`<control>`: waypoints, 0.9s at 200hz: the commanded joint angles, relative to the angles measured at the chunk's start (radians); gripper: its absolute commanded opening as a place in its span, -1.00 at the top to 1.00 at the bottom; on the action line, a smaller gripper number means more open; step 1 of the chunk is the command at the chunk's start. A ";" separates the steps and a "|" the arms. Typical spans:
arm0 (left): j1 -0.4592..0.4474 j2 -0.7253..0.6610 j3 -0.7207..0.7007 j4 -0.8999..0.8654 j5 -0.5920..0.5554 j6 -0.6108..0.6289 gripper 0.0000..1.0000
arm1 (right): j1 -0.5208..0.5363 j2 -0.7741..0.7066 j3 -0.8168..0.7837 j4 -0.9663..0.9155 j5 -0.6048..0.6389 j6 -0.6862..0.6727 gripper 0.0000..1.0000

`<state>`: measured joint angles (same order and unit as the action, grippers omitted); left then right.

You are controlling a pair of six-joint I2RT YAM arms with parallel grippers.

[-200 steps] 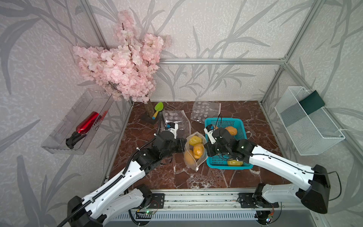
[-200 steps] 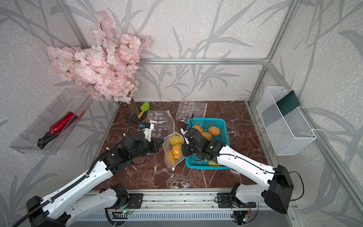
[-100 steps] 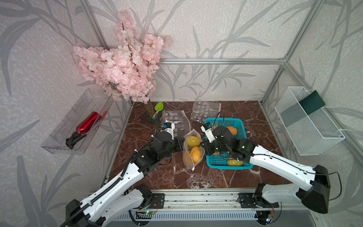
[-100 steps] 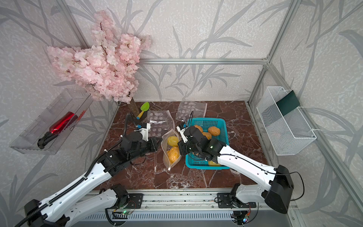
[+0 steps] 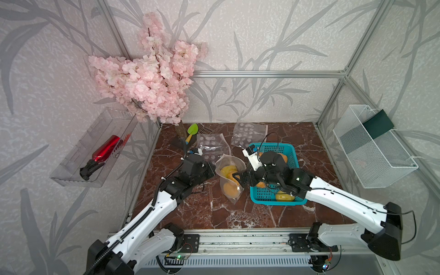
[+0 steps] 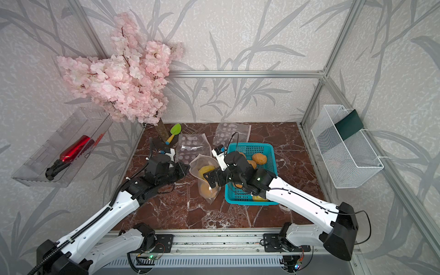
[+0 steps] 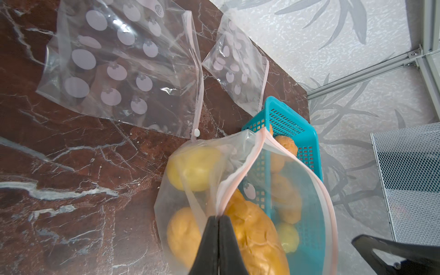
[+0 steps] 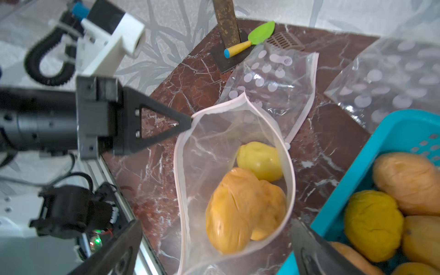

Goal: Put the potatoes into a zipper bag and zip it
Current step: Adjust the zipper food storage bag at the center of the board.

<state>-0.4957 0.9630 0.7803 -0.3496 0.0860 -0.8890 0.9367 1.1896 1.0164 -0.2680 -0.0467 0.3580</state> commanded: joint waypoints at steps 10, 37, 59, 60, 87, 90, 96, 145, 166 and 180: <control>0.026 -0.051 0.009 -0.088 -0.108 -0.019 1.00 | 0.047 -0.079 -0.132 0.176 0.037 -0.074 -0.98; 0.033 -0.062 0.016 -0.126 -0.157 -0.018 1.00 | 0.079 -0.067 -0.220 0.308 0.066 -0.107 -0.98; 0.036 -0.067 0.010 -0.128 -0.167 -0.024 1.00 | 0.113 -0.062 -0.370 0.595 0.061 -0.151 -0.98; 0.036 -0.067 0.010 -0.128 -0.167 -0.025 1.00 | 0.114 -0.062 -0.376 0.606 0.060 -0.154 -0.98; 0.038 -0.071 0.010 -0.128 -0.160 -0.025 1.00 | 0.122 -0.071 -0.461 0.745 0.025 -0.212 -0.98; 0.037 -0.073 0.011 -0.129 -0.160 -0.024 1.00 | 0.122 -0.073 -0.462 0.744 0.012 -0.217 -0.98; 0.038 -0.075 0.011 -0.129 -0.161 -0.025 1.00 | 0.121 -0.078 -0.462 0.740 -0.020 -0.224 -0.99; 0.039 -0.104 -0.002 -0.121 -0.157 -0.032 1.00 | 0.123 0.011 -0.405 0.694 -0.050 -0.227 -0.77; 0.039 -0.104 -0.003 -0.121 -0.153 -0.031 1.00 | 0.123 0.045 -0.376 0.679 -0.012 -0.237 -0.65; 0.040 -0.103 -0.003 -0.120 -0.150 -0.034 1.00 | 0.123 0.057 -0.355 0.662 -0.001 -0.238 -0.56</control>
<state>-0.4618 0.8707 0.7807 -0.4622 -0.0505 -0.9024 1.0538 1.2304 0.6102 0.4026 -0.0822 0.1379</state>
